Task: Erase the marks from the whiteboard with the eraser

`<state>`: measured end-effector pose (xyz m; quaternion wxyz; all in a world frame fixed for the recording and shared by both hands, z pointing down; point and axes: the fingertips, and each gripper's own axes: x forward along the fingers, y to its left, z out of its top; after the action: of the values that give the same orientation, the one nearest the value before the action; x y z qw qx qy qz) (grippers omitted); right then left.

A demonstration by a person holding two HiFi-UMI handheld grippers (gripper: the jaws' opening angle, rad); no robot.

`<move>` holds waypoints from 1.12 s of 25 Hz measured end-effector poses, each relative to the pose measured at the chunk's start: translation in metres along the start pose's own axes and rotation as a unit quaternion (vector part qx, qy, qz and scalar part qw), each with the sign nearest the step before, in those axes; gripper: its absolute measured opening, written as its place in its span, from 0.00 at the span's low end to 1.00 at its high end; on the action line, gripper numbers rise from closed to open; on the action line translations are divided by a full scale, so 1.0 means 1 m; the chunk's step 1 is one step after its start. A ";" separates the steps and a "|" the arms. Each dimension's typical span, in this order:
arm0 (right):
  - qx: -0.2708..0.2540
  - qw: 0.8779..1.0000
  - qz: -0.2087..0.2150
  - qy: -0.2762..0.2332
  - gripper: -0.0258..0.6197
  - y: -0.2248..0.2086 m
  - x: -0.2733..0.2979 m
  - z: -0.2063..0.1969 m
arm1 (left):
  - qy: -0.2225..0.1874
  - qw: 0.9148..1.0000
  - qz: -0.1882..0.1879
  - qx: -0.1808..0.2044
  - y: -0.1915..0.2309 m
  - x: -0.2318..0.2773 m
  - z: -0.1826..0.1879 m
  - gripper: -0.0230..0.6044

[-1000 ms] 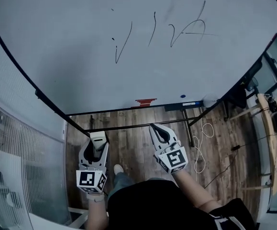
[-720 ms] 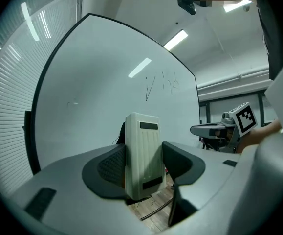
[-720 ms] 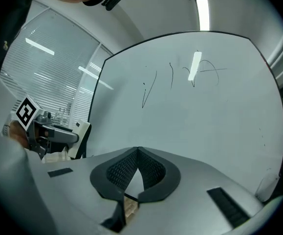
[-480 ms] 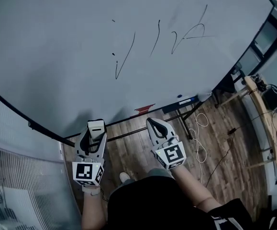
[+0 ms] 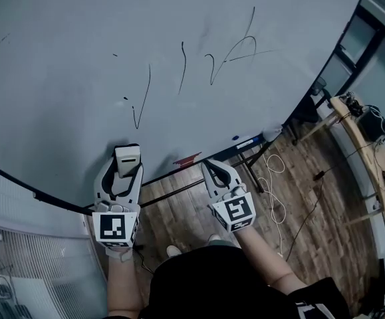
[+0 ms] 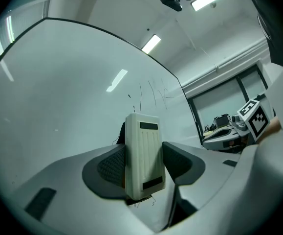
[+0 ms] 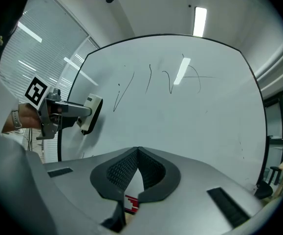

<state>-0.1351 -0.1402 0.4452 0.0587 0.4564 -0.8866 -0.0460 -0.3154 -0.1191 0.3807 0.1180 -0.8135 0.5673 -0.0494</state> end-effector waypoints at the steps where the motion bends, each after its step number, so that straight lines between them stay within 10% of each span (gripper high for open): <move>1: 0.002 1.000 -0.003 -0.001 0.08 -0.005 -0.002 0.001 | -0.002 1.000 0.002 0.009 0.000 0.005 0.009 0.44; 20: 0.006 1.000 -0.005 -0.017 0.08 -0.048 -0.009 0.014 | -0.088 0.988 0.061 0.112 0.033 0.066 0.147 0.44; 28: 0.020 0.999 -0.001 -0.025 0.08 -0.056 -0.003 0.015 | -0.127 0.985 0.074 0.087 0.026 0.074 0.166 0.44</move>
<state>-0.0902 -0.1699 0.4222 0.0276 0.4571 -0.8881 -0.0393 -0.2776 -0.1741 0.2103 0.2628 -0.7556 0.5999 0.0135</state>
